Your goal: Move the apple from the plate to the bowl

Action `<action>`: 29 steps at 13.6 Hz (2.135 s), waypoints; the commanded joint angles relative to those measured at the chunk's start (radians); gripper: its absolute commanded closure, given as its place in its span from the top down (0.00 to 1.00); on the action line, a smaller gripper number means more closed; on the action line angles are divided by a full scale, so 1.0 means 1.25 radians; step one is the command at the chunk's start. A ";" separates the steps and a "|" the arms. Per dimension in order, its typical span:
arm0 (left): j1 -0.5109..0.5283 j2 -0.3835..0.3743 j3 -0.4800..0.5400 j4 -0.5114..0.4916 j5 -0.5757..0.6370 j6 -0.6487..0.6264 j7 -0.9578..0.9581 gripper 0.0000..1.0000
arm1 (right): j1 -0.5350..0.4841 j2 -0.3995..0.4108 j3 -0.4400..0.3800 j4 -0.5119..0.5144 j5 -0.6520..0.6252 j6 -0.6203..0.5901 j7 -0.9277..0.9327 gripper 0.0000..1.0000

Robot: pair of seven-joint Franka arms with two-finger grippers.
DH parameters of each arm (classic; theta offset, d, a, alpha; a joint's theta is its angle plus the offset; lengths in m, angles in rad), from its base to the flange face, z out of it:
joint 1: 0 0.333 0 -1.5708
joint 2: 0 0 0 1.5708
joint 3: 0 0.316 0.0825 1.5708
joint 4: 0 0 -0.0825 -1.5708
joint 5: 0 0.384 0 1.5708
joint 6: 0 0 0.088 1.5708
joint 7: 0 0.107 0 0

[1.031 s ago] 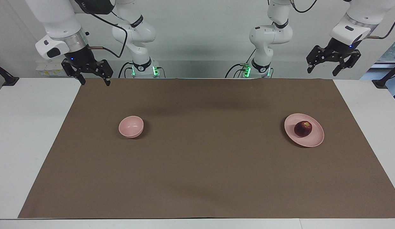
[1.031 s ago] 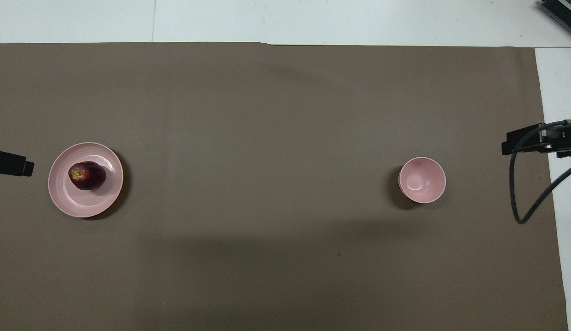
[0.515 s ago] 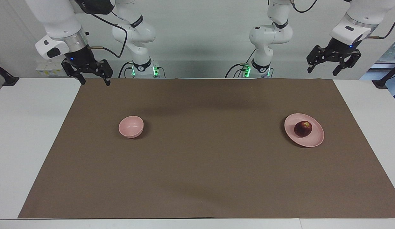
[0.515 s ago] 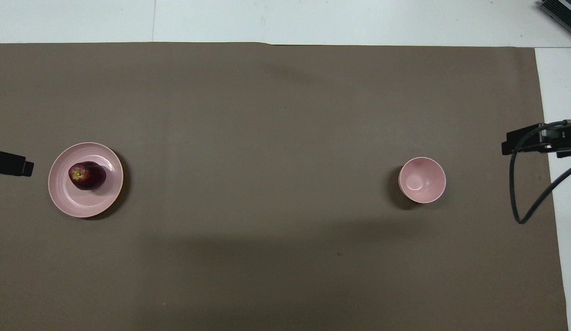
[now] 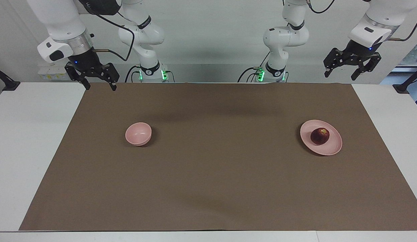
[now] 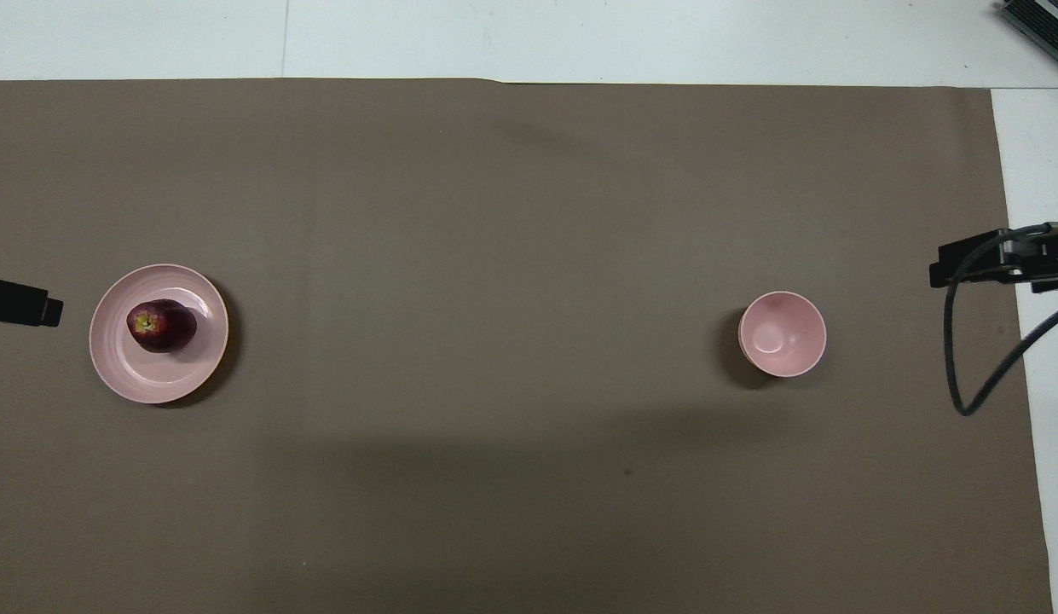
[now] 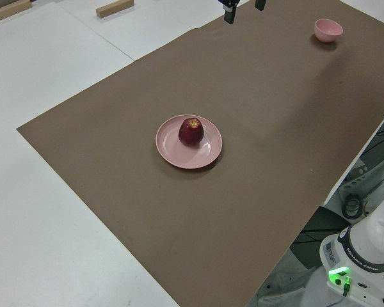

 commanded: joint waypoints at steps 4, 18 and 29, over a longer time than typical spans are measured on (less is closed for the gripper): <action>0.004 -0.011 0.002 -0.010 -0.006 -0.003 -0.004 1.00 | -0.004 -0.011 0.004 -0.015 0.000 0.005 0.009 1.00; 0.082 0.092 0.004 -0.365 -0.008 0.539 0.050 1.00 | -0.004 -0.011 0.003 -0.015 -0.001 0.005 0.009 1.00; 0.112 0.162 0.004 -0.499 -0.009 0.691 0.101 0.84 | -0.013 -0.016 0.003 -0.020 -0.002 -0.001 0.004 1.00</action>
